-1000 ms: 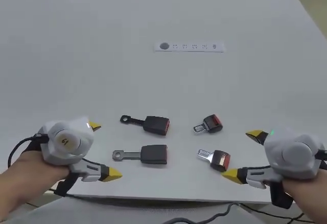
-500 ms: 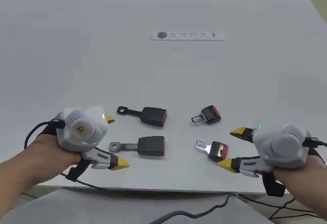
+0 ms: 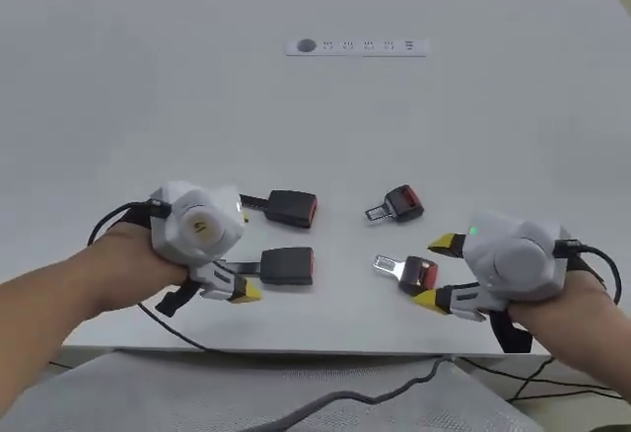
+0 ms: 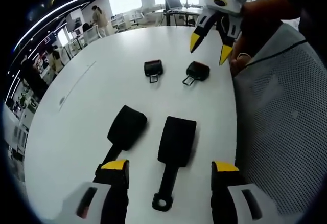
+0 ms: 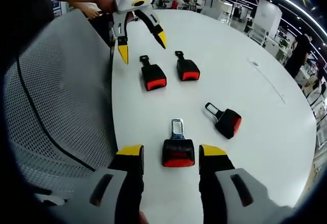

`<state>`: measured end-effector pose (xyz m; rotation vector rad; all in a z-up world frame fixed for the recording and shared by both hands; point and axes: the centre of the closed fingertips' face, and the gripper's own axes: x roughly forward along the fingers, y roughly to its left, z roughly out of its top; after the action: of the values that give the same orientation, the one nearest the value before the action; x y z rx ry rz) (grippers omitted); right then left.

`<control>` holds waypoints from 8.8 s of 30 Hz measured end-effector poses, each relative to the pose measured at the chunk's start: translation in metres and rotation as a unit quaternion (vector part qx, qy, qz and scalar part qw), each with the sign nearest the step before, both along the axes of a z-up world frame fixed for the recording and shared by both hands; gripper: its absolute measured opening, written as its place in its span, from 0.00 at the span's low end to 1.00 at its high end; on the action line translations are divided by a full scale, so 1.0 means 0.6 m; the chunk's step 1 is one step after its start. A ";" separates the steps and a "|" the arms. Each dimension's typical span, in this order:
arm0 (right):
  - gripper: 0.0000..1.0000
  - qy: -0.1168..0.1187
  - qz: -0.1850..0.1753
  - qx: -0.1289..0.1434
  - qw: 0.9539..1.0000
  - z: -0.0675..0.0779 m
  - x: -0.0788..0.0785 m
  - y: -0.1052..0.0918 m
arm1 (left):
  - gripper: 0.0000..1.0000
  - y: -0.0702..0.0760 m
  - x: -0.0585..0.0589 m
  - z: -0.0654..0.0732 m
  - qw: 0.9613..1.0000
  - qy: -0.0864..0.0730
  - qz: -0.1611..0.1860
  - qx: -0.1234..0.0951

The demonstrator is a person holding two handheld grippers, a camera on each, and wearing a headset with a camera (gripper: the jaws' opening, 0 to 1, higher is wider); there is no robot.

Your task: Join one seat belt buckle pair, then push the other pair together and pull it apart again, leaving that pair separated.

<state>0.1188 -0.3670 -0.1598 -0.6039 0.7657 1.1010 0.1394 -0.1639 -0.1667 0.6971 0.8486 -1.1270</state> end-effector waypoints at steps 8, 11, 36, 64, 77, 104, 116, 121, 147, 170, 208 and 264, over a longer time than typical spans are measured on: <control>0.38 0.010 0.000 -0.009 1.000 -0.026 0.008 -0.006 | 0.61 -0.022 0.001 -0.024 0.999 0.014 -0.032 0.017; 0.38 0.019 0.001 -0.010 1.000 -0.032 0.009 -0.002 | 0.60 -0.027 0.004 -0.031 0.999 0.020 -0.033 0.017; 0.32 0.058 0.052 -0.054 0.996 -0.078 0.017 -0.012 | 0.39 -0.051 -0.006 -0.068 0.994 0.061 -0.090 0.034; 0.33 0.054 0.128 -0.102 0.985 -0.089 0.021 -0.014 | 0.34 -0.054 -0.008 -0.070 0.987 0.040 -0.143 0.054; 0.32 0.050 0.135 -0.087 0.986 -0.086 0.026 0.031 | 0.34 -0.055 -0.011 -0.067 0.986 0.041 -0.148 0.062; 0.32 0.041 0.181 -0.078 0.979 -0.081 0.022 0.132 | 0.34 -0.051 -0.006 -0.075 0.987 0.043 -0.144 0.065; 0.32 0.038 0.180 -0.062 0.981 -0.079 0.024 0.154 | 0.34 -0.050 -0.004 -0.077 0.987 0.043 -0.143 0.064; 0.32 0.038 0.179 -0.060 0.981 -0.080 0.024 0.159 | 0.34 -0.052 -0.007 -0.071 0.988 0.041 -0.141 0.054; 0.29 0.043 0.151 -0.019 0.987 -0.078 0.029 0.178 | 0.33 -0.053 -0.005 -0.073 0.990 0.037 -0.128 0.038; 0.29 0.041 0.168 -0.023 0.985 -0.075 0.026 0.201 | 0.33 -0.052 -0.004 -0.076 0.990 0.034 -0.133 0.034; 0.30 0.046 0.176 -0.048 0.982 -0.083 0.027 0.184 | 0.33 -0.046 -0.003 -0.078 0.992 0.034 -0.121 0.029; 0.33 0.053 0.127 -0.114 0.984 -0.091 0.011 -0.021 | 0.34 -0.051 -0.010 -0.068 0.990 0.034 -0.134 0.032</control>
<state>0.1256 -0.3799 -0.2146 -0.8611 0.9332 1.2967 0.1336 -0.1948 -0.2075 0.8490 0.8694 -1.3736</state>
